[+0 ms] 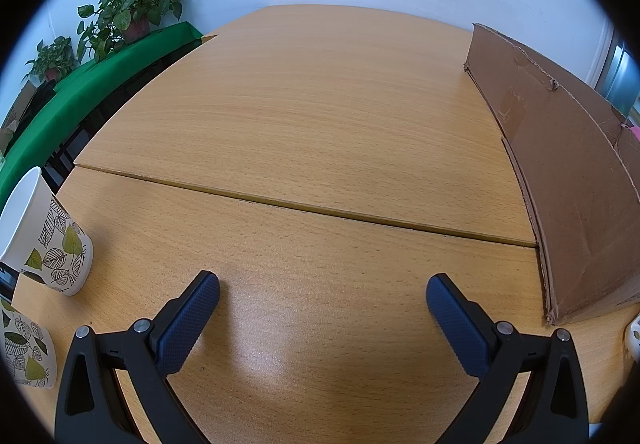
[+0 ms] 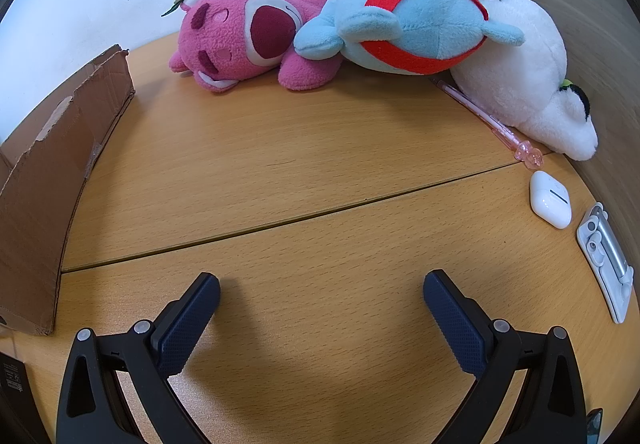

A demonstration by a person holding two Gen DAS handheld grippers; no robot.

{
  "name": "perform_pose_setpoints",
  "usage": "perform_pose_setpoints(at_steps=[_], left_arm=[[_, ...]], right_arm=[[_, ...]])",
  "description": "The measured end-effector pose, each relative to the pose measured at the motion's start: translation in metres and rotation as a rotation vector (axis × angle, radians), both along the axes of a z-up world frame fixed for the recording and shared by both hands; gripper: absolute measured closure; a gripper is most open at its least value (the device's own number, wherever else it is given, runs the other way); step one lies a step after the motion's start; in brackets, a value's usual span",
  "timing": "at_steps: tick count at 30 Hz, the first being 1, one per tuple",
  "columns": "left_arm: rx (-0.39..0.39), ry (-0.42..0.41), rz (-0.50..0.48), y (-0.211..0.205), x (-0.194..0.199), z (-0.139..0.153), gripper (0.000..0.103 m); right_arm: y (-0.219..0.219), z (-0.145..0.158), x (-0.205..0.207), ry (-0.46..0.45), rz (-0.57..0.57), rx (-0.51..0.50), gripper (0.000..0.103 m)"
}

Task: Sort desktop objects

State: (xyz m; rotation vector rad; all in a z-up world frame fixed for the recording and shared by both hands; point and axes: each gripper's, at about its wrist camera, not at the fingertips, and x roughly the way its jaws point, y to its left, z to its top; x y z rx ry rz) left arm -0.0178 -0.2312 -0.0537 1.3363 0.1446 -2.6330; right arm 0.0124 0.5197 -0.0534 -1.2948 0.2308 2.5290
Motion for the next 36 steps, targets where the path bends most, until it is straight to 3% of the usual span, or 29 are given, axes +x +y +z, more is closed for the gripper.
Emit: perform_pose_setpoints(at_steps=[11,14,19,23,27,32,36], left_arm=[[-0.004,0.0,0.001,0.001,0.001,0.0,0.0],[-0.044,-0.003,0.012,0.007,0.009,0.004,0.0],[-0.086,0.123,-0.031,0.03,0.05,0.047,0.0],[-0.019,0.222,-0.14,0.065,0.092,0.094,0.0],[0.082,0.255,-0.252,0.1,0.121,0.115,0.0],[0.152,0.21,-0.387,0.141,0.136,0.105,0.0],[0.251,0.126,-0.488,0.169,0.142,0.079,0.0]], right_arm=[[0.0,0.0,0.0,0.0,0.0,0.0,0.0],[0.0,0.0,-0.001,0.0,0.0,0.0,0.0],[-0.001,0.0,0.0,0.0,0.0,0.001,0.0],[-0.001,0.0,0.0,0.0,0.002,0.0,0.0],[-0.001,-0.001,0.001,0.0,0.005,0.001,0.0],[-0.01,0.0,0.019,-0.031,-0.029,-0.008,0.0],[-0.045,0.011,0.058,-0.087,0.068,0.006,0.0]])
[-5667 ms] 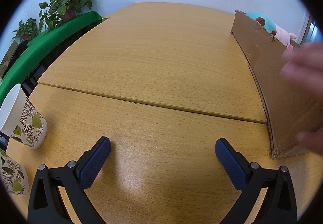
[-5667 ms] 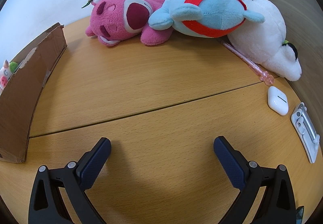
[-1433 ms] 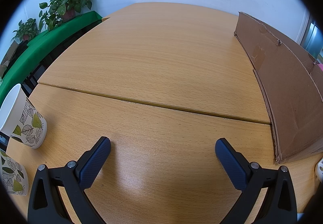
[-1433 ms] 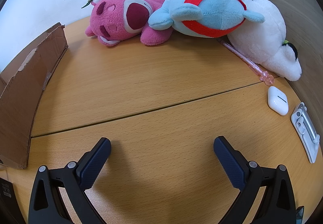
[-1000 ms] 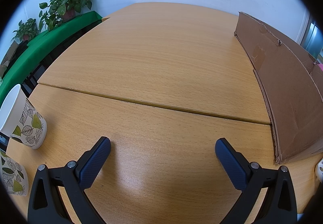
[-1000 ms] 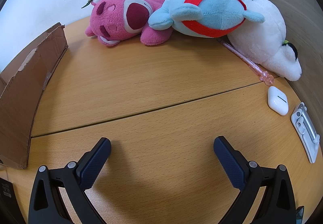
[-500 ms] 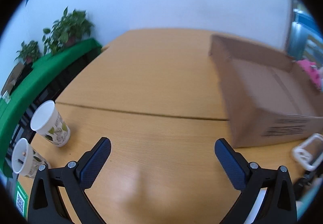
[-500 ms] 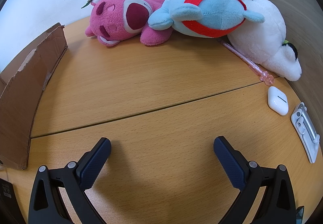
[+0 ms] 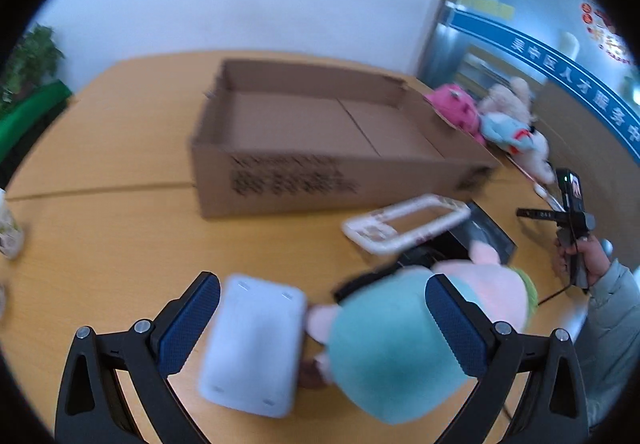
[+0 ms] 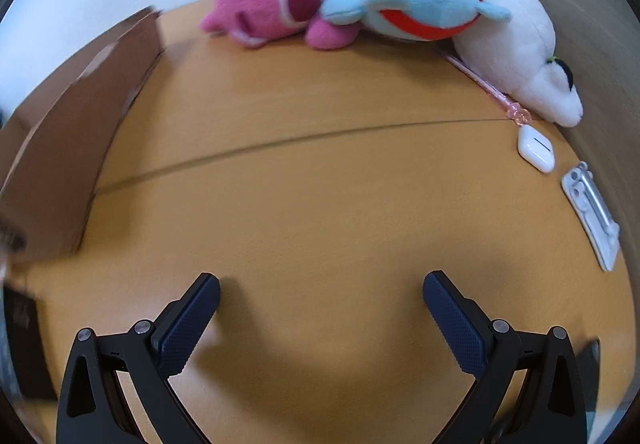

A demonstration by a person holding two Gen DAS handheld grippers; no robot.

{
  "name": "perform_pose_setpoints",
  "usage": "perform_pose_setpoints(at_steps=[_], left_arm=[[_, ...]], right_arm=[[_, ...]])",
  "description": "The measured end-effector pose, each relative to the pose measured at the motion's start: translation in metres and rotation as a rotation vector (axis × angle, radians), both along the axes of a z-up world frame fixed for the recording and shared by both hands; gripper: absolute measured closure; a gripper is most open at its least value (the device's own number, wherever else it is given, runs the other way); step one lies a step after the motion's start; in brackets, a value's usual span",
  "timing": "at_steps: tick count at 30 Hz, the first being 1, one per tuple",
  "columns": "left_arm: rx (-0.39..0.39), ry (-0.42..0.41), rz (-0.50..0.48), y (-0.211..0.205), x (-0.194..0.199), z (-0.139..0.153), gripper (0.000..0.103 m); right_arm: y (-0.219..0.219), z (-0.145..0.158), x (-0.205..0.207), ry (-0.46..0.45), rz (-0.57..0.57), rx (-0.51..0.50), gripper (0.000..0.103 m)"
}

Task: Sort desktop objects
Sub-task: 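Lower the right tool onto the teal-and-pink plush pig and close it, then lift the plush pig with the right tool and carry it over the cardboard box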

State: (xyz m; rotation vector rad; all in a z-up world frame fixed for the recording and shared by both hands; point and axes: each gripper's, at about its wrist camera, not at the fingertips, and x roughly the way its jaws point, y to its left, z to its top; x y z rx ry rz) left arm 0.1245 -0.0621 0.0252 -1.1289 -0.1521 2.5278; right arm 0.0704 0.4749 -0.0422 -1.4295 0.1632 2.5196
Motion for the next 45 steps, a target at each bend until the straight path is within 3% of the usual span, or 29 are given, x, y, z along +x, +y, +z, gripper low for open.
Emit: perform_pose_setpoints(at_steps=[5,11,14,17,19,23,29,35,41,45], left_arm=[[0.162,-0.076,-0.085,0.009,0.002,-0.02,0.001],[0.195,-0.098,-0.16,0.038,0.006,-0.029,0.007],[0.221,-0.104,-0.176,0.044,0.012,-0.032,0.007],[0.226,-0.103,-0.183,0.05,0.019,-0.033,0.008],[0.221,-0.101,-0.191,0.053,0.024,-0.032,0.008],[0.241,-0.109,-0.199,0.051,0.028,-0.031,0.008],[0.23,-0.107,-0.172,0.042,0.034,-0.024,0.008],[0.225,-0.145,-0.192,0.057,0.03,-0.036,0.01],[0.221,-0.155,-0.216,0.056,0.03,-0.037,0.017],[0.241,-0.155,-0.216,0.053,0.033,-0.036,0.025]], right_arm=[[-0.062,0.051,0.067,0.187,0.199,-0.064,0.0],[-0.178,0.099,0.121,0.307,0.633,-0.167,0.0],[-0.237,0.099,0.136,0.328,0.822,-0.209,0.0],[-0.282,0.081,0.141,0.283,0.918,-0.179,0.004],[-0.299,0.066,0.138,0.225,0.936,-0.205,0.018],[-0.291,0.059,0.139,0.201,0.906,-0.291,0.026],[-0.263,0.056,0.147,0.194,0.821,-0.319,0.031],[-0.276,0.055,0.142,0.186,0.831,-0.327,0.031],[-0.274,0.052,0.141,0.16,0.819,-0.327,0.031],[-0.28,0.051,0.14,0.149,0.811,-0.332,0.04]])
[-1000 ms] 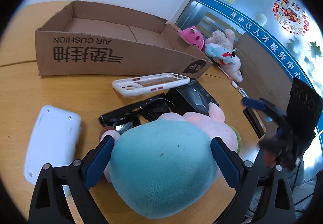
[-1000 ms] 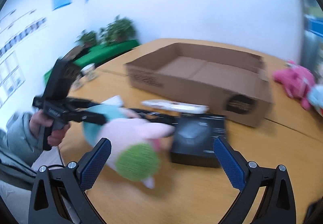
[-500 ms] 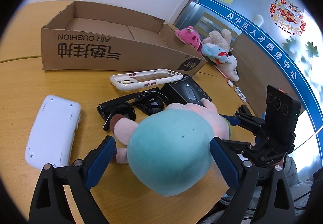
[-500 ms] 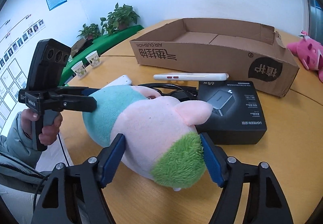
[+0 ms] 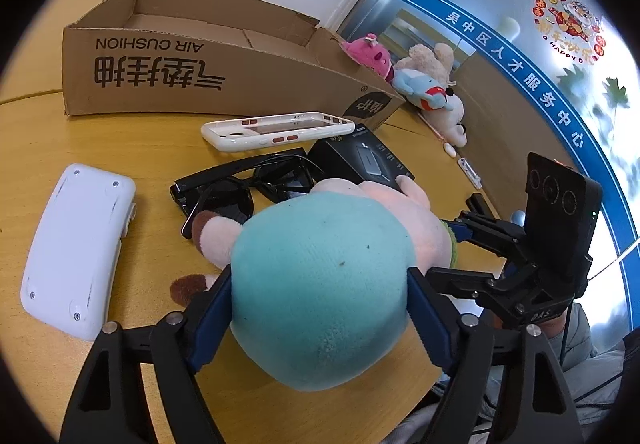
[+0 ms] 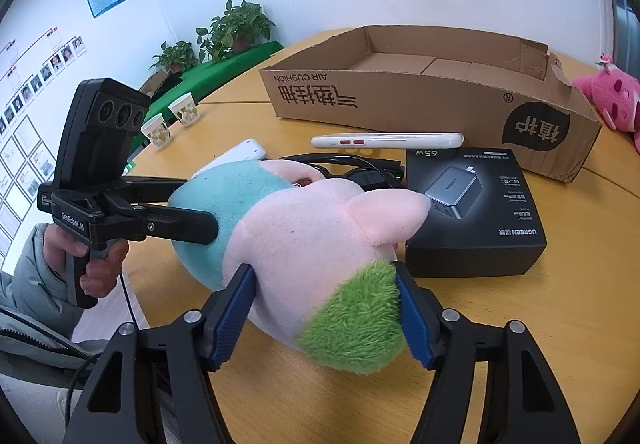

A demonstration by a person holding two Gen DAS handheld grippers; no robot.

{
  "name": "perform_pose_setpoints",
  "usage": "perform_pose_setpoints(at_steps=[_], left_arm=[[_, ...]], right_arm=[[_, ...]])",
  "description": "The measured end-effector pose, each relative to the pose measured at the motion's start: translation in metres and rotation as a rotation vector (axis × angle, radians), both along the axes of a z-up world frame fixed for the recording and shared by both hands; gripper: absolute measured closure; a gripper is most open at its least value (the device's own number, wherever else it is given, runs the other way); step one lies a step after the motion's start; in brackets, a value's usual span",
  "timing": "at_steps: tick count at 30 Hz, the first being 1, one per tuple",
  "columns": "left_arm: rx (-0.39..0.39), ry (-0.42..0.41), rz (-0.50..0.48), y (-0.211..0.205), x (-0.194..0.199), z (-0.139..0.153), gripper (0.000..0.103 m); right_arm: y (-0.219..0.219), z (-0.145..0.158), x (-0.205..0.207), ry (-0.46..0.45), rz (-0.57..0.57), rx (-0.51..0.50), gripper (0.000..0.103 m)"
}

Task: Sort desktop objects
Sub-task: 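Lift the plush pig with the right tool and carry it over the cardboard box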

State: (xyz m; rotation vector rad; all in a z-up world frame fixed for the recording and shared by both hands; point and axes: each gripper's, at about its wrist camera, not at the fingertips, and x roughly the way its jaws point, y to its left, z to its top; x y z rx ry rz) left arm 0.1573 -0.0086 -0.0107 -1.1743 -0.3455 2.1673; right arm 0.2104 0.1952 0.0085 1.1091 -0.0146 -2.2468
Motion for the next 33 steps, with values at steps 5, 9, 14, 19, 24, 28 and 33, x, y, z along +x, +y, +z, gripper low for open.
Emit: perform_pose_setpoints(at_steps=[5,9,14,19,24,28,33], left_arm=[[-0.001,0.066,0.006,-0.004,0.004,0.023,0.025],[-0.009,0.175,0.013,-0.009,0.0,0.063,0.025],[-0.021,0.343,0.019,-0.012,-0.024,0.129,0.025],[-0.021,0.52,0.032,-0.018,-0.051,0.201,0.025],[-0.022,0.632,0.042,-0.023,-0.08,0.252,0.025],[-0.025,0.666,0.058,-0.03,-0.112,0.277,0.025],[-0.057,0.688,0.077,-0.036,-0.152,0.288,0.025]], right_arm=[[-0.005,0.013,0.001,-0.001,0.006,-0.025,0.047],[-0.01,0.046,-0.001,0.091,0.009,-0.039,0.048],[-0.014,0.104,-0.024,0.236,0.003,-0.04,0.048],[-0.019,0.178,-0.055,0.403,0.014,-0.026,0.048],[-0.024,0.239,-0.091,0.526,0.029,-0.017,0.048],[-0.028,0.274,-0.131,0.575,0.044,-0.012,0.048],[-0.031,0.289,-0.187,0.564,0.065,-0.042,0.048]])
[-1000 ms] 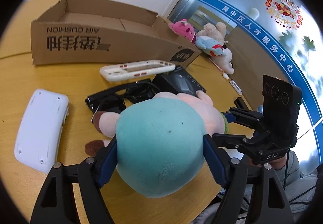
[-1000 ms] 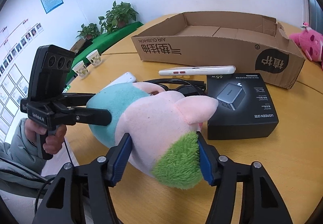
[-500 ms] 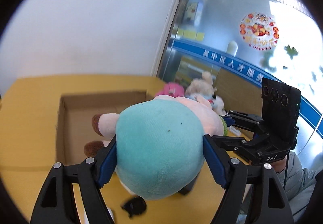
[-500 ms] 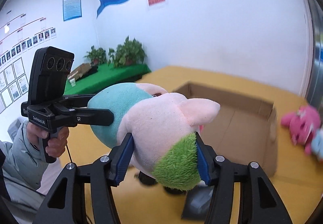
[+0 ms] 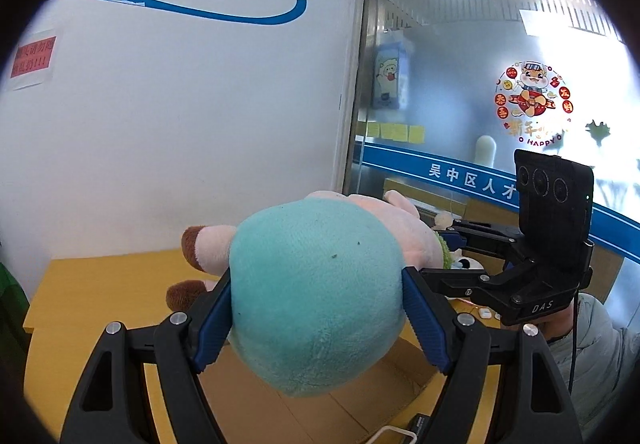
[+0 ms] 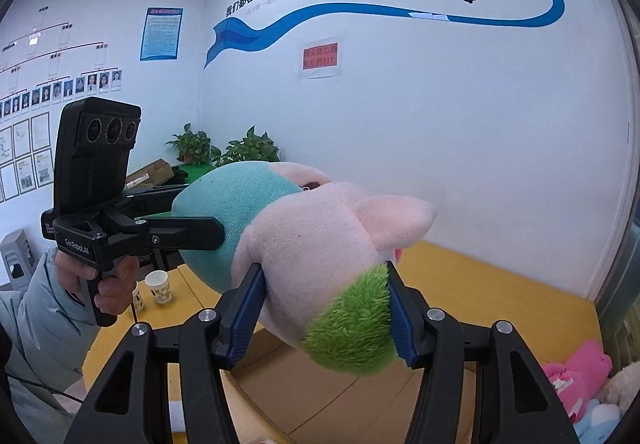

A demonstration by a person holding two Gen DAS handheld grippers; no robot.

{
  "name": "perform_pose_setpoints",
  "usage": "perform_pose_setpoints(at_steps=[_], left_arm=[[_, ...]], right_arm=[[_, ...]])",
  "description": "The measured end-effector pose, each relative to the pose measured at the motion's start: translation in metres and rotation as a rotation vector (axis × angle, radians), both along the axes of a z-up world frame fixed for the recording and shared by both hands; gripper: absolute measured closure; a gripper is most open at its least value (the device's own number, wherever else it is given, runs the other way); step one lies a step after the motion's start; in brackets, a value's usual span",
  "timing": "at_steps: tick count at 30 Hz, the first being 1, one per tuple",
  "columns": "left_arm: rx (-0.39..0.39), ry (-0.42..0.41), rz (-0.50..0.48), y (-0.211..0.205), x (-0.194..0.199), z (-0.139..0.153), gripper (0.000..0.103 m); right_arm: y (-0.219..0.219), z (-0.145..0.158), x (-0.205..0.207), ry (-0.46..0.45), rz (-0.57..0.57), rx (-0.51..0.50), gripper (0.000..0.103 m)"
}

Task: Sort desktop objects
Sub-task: 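Lift the plush pig with the right tool and carry it over the cardboard box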

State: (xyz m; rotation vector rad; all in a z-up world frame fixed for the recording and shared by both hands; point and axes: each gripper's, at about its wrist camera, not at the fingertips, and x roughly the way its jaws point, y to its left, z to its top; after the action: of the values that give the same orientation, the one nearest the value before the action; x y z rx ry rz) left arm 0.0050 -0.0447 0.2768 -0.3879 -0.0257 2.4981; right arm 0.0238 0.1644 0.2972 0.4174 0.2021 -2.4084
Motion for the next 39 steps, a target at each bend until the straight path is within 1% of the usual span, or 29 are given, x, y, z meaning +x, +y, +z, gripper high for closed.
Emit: perform_pose_setpoints(at_steps=[3,5,7,10,13,15,16,18,19,21,23,26,28,29,30,31,34,36,39], left_arm=[[0.01,-0.034,0.017,-0.009,-0.034,-0.008,0.025],[0.018,-0.068,0.027,-0.015,-0.058,-0.019,0.025],[0.034,-0.112,0.04,-0.023,-0.085,-0.032,0.025],[0.032,-0.184,0.058,-0.03,-0.121,-0.058,0.025],[0.033,-0.273,0.07,-0.039,-0.154,-0.09,0.025],[0.03,-0.347,0.079,-0.045,-0.177,-0.119,0.025],[0.026,-0.381,0.084,-0.047,-0.186,-0.133,0.025],[0.015,-0.459,0.095,-0.05,-0.205,-0.163,0.025],[0.01,-0.493,0.1,-0.052,-0.212,-0.177,0.025],[0.008,-0.567,0.115,-0.056,-0.226,-0.205,0.025],[0.01,-0.62,0.139,-0.06,-0.236,-0.222,0.025],[-0.006,-0.651,0.188,-0.062,-0.238,-0.236,0.025],[0.0,-0.697,0.224,-0.068,-0.241,-0.244,0.025],[0.016,-0.711,0.231,-0.071,-0.24,-0.247,0.025],[0.03,-0.709,0.234,-0.073,-0.24,-0.246,0.024],[0.038,-0.709,0.24,-0.075,-0.241,-0.245,0.022],[0.05,-0.707,0.264,-0.078,-0.241,-0.239,0.02],[0.031,-0.706,0.28,-0.076,-0.247,-0.237,0.018],[0.004,-0.697,0.276,-0.073,-0.249,-0.237,0.018]], right_arm=[[-0.004,-0.002,-0.033,-0.017,0.01,-0.013,0.048],[-0.01,-0.011,-0.062,-0.044,0.014,-0.011,0.048],[-0.016,-0.022,-0.095,-0.075,0.021,-0.001,0.048],[-0.022,-0.045,-0.135,-0.128,0.029,-0.001,0.048],[-0.027,-0.08,-0.178,-0.206,0.037,-0.012,0.048],[-0.028,-0.108,-0.21,-0.273,0.041,-0.028,0.048],[-0.029,-0.129,-0.226,-0.316,0.037,-0.033,0.048],[-0.03,-0.16,-0.245,-0.382,0.026,-0.04,0.048],[-0.031,-0.183,-0.257,-0.43,0.013,-0.044,0.048],[-0.031,-0.216,-0.274,-0.506,-0.006,-0.058,0.048],[-0.031,-0.242,-0.288,-0.564,-0.02,-0.07,0.048],[-0.03,-0.272,-0.303,-0.644,-0.04,-0.105,0.048],[-0.034,-0.283,-0.309,-0.663,-0.054,-0.099,0.047],[-0.037,-0.287,-0.31,-0.668,-0.059,-0.088,0.047],[-0.039,-0.291,-0.311,-0.665,-0.063,-0.077,0.044],[-0.039,-0.292,-0.312,-0.649,-0.075,-0.074,0.04],[-0.034,-0.292,-0.313,-0.658,-0.102,-0.116,0.033],[-0.035,-0.287,-0.311,-0.649,-0.115,-0.119,0.031],[-0.038,-0.277,-0.306,-0.647,-0.119,-0.101,0.03]])
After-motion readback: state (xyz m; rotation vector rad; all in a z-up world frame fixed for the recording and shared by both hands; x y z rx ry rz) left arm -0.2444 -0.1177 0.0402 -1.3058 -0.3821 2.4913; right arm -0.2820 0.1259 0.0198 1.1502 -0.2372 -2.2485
